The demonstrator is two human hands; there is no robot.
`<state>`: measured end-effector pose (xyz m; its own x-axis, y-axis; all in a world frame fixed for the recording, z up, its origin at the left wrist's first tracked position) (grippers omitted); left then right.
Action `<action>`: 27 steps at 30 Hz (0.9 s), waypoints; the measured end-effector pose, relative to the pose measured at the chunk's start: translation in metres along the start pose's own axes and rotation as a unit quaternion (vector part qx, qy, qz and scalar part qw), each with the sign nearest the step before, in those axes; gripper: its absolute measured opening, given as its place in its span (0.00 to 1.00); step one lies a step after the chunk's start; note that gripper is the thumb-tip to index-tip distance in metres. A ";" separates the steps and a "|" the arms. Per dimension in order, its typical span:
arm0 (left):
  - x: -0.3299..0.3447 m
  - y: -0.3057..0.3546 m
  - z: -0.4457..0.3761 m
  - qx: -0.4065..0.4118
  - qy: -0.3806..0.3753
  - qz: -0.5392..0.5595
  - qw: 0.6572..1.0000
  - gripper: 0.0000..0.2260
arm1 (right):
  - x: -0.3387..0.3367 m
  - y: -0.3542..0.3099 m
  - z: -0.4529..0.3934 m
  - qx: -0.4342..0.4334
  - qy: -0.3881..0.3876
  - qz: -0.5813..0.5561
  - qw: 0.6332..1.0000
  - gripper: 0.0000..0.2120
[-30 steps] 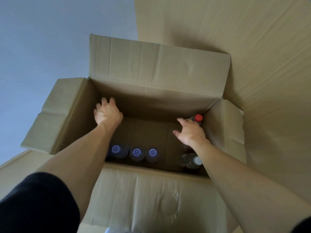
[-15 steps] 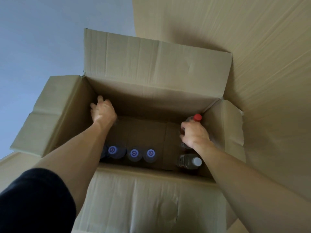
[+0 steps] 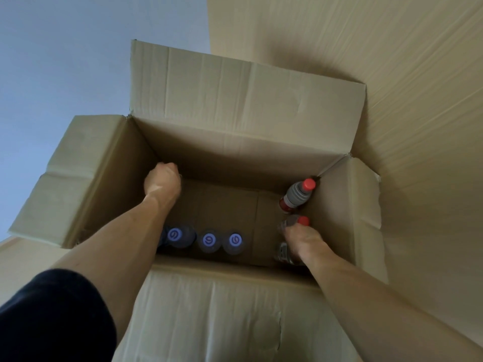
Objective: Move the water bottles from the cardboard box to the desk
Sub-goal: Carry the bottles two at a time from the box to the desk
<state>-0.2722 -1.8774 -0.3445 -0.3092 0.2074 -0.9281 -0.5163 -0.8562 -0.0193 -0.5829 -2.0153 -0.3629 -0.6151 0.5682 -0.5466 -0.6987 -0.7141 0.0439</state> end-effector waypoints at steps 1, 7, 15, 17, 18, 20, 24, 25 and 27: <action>0.000 0.000 0.001 0.004 0.004 -0.001 1.000 0.10 | 0.003 0.001 -0.001 0.004 0.004 -0.009 1.000 0.21; -0.004 0.014 0.013 0.067 0.036 -0.018 0.997 0.10 | 0.013 0.001 -0.002 0.035 0.046 -0.076 0.995 0.15; -0.002 0.058 0.034 0.161 -0.016 -0.021 0.987 0.12 | 0.005 -0.011 0.002 0.026 0.049 -0.072 0.996 0.14; 0.001 0.068 0.038 0.179 -0.030 -0.022 0.983 0.13 | -0.003 -0.018 0.000 0.013 0.031 -0.045 0.998 0.13; 0.002 0.072 0.039 0.187 -0.039 -0.022 0.981 0.13 | -0.009 -0.022 0.000 0.006 0.031 -0.034 0.999 0.13; 0.005 0.080 0.042 0.200 -0.052 -0.017 0.978 0.13 | -0.023 -0.029 -0.001 0.000 0.055 -0.029 0.998 0.12; 0.015 0.089 0.045 0.217 -0.059 0.002 0.974 0.14 | -0.050 -0.045 -0.009 -0.027 0.119 -0.025 0.992 0.12; 0.018 0.091 0.045 0.218 -0.059 0.009 0.974 0.14 | -0.057 -0.050 -0.013 -0.035 0.129 -0.026 0.991 0.11; 0.022 0.093 0.044 0.217 -0.057 0.025 0.974 0.15 | -0.067 -0.060 -0.024 -0.052 0.140 -0.030 0.988 0.11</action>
<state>-0.3615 -1.9315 -0.3501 -0.4159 0.2429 -0.8764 -0.7802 -0.5905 0.2066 -0.4911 -2.0207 -0.3485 -0.4380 0.4859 -0.7564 -0.6804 -0.7290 -0.0743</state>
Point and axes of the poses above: each hand's wrist, its own z-axis away from the middle knuckle, its own x-axis out of the palm, y = z × x, the point moved 4 cm from there along -z, towards the middle knuckle, and after that the axes turned 2 degrees about -z, right-handed, at the moved point
